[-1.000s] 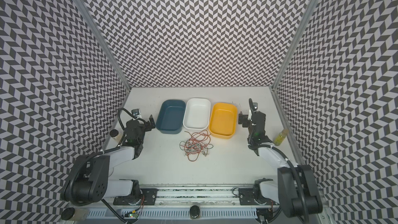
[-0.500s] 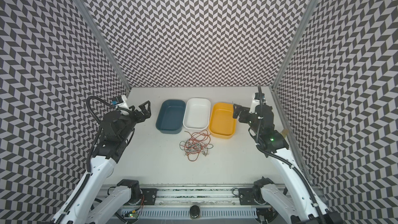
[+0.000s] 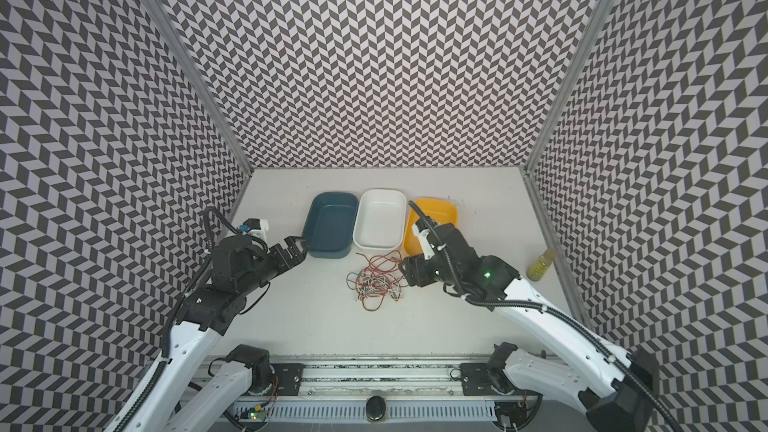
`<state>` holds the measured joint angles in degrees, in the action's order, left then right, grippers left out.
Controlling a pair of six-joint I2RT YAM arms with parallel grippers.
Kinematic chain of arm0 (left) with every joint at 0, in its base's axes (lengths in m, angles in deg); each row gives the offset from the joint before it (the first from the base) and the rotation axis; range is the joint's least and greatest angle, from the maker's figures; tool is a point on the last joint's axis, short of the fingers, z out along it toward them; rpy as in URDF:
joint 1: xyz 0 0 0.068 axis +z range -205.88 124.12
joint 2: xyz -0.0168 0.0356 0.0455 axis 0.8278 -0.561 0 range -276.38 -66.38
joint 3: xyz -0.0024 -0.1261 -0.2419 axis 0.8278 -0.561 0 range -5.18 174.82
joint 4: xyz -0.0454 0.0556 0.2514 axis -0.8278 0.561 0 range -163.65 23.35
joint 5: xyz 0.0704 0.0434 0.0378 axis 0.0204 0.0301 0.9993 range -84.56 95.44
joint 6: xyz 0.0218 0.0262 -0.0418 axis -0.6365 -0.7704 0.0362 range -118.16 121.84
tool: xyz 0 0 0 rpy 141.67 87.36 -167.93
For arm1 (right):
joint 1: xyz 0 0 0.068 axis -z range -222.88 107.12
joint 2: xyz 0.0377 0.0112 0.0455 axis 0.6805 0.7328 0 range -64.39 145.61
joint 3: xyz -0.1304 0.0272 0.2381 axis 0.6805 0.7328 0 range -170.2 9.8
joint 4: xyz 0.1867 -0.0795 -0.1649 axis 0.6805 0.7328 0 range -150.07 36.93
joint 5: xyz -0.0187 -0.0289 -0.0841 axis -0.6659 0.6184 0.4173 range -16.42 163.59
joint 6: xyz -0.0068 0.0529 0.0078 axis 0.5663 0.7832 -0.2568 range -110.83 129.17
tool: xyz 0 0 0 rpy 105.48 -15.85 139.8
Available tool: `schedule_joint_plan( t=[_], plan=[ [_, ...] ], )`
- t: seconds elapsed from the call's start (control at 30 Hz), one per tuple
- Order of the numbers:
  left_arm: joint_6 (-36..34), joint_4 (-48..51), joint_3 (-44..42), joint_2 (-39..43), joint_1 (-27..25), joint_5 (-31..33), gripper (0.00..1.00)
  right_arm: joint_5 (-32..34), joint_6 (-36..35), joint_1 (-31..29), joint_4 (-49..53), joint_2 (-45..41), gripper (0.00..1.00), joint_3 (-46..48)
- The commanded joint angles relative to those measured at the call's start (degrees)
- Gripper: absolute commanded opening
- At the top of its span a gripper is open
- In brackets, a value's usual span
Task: Untangle the cables
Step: 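Move both grippers down over the tangled wire bundle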
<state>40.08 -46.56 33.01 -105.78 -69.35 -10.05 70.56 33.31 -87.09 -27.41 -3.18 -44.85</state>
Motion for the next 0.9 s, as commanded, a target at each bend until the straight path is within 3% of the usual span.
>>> schedule_joint_plan(
  t=[0.0,0.13,0.33,0.53,0.87],
  plan=[
    [5.6,7.0,-2.5,1.2,-7.0,6.5,0.97,3.9,-0.9,-6.5,-0.2,4.3,0.68,-0.5],
    [10.7,8.8,-5.0,1.3,-16.0,14.3,0.96,4.4,-1.9,-10.0,-0.2,12.0,0.55,-3.1],
    [16.3,7.0,-9.3,1.7,-24.1,17.8,0.96,6.9,-2.9,-12.4,-2.2,20.2,0.47,-5.4],
    [20.4,4.4,-14.3,3.5,-28.3,18.8,0.95,12.3,-3.2,-12.4,-4.6,25.4,0.42,-6.6],
    [22.3,-0.2,-18.1,5.9,-32.4,17.4,0.94,15.3,-4.5,-12.2,-5.0,32.5,0.31,-11.3]
  ],
)
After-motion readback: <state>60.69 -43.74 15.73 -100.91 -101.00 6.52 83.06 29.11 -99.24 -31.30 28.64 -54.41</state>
